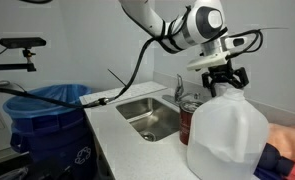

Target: Move the tap

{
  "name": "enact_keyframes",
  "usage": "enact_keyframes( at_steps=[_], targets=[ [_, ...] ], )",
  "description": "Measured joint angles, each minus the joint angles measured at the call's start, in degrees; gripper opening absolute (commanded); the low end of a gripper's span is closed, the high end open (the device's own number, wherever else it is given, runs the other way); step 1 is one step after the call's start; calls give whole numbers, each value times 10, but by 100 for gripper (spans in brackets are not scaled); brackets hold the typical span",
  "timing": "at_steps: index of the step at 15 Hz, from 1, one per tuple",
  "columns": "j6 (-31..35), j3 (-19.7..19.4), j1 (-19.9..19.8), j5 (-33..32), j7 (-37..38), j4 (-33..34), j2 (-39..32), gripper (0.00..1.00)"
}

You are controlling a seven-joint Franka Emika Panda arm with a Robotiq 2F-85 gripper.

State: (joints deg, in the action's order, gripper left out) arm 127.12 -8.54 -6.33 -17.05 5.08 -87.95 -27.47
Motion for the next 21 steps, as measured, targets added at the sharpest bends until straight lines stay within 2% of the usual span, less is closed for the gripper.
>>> enact_keyframes(
  at_steps=[5,8,13,21],
  targets=[
    [-89,22,0,52,-25,35,19,100],
    [-115,24,0,61,-27,37,41,100],
    [-123,35,4,64,-26,26,83,100],
    [-123,54,31,78,-10,-60,169,100]
  ],
)
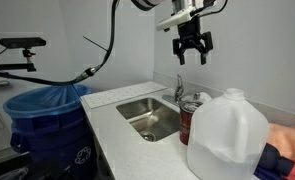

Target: Move the tap

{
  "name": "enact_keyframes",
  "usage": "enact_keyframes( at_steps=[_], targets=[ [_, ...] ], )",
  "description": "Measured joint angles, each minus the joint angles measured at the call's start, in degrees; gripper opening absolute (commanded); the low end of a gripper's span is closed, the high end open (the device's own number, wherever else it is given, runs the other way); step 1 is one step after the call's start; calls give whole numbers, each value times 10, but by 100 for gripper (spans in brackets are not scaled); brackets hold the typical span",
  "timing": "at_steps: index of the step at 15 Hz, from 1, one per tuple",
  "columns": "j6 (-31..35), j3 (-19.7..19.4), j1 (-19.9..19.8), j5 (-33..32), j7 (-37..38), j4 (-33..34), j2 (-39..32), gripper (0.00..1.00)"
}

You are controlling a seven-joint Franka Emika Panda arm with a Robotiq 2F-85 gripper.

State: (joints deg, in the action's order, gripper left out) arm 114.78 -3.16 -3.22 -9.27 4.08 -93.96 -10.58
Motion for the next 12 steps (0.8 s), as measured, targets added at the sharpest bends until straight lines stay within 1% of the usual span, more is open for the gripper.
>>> enact_keyframes(
  at_steps=[3,12],
  targets=[
    [0,5,4,9,7,-25,15,100],
    [0,5,5,9,8,-27,17,100]
  ],
)
